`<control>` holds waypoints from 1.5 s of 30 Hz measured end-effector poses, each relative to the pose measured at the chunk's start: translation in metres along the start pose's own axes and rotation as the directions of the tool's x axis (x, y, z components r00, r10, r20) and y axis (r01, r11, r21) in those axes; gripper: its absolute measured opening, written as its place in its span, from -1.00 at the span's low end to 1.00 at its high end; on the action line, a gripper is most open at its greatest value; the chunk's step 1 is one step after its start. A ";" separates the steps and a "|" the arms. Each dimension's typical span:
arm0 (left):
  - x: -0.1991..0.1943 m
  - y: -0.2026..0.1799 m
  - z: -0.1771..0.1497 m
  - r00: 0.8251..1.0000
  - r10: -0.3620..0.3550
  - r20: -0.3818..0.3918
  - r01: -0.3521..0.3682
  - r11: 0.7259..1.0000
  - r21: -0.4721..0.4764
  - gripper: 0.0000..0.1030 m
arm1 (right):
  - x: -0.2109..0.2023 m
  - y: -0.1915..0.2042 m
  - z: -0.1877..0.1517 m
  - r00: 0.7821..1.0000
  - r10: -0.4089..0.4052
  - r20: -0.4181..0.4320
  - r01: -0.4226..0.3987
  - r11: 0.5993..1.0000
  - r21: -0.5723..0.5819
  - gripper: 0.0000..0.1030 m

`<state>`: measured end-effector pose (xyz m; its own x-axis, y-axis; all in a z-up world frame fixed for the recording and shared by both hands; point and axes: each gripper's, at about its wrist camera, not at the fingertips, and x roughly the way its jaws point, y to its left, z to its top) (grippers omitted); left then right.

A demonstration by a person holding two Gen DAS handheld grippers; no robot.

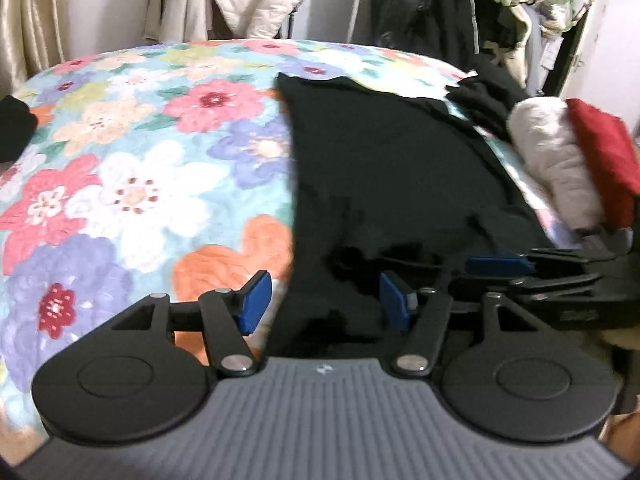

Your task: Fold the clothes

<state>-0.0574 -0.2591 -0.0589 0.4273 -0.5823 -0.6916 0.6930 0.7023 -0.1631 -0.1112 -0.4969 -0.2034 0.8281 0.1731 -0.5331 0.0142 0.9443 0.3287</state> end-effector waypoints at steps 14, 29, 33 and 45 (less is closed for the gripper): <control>0.011 0.020 -0.036 0.996 -0.032 -0.083 0.022 0.992 -0.121 -0.08 | 0.028 0.000 0.029 0.992 -0.075 -0.104 0.069 0.996 -0.061 -0.88; -0.001 0.016 -0.033 0.996 -0.086 -0.012 0.084 0.988 -0.127 -0.89 | -0.089 -0.064 0.022 0.937 -0.307 -0.167 0.323 0.943 0.079 0.28; -0.012 0.030 -0.036 0.998 -0.062 -0.001 0.061 0.981 -0.185 -0.89 | -0.106 -0.093 -0.003 0.921 -0.297 -0.251 0.355 0.906 0.232 0.28; 0.002 0.020 -0.048 0.995 -0.104 0.004 0.103 0.984 -0.144 -0.86 | -0.086 -0.093 -0.026 0.899 -0.227 -0.374 0.334 0.908 0.254 0.41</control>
<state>-0.0707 -0.2267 -0.0973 0.3552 -0.6535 -0.6684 0.6422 0.6902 -0.3335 -0.1985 -0.5927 -0.2084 0.5316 0.0464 -0.8457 0.4322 0.8439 0.3180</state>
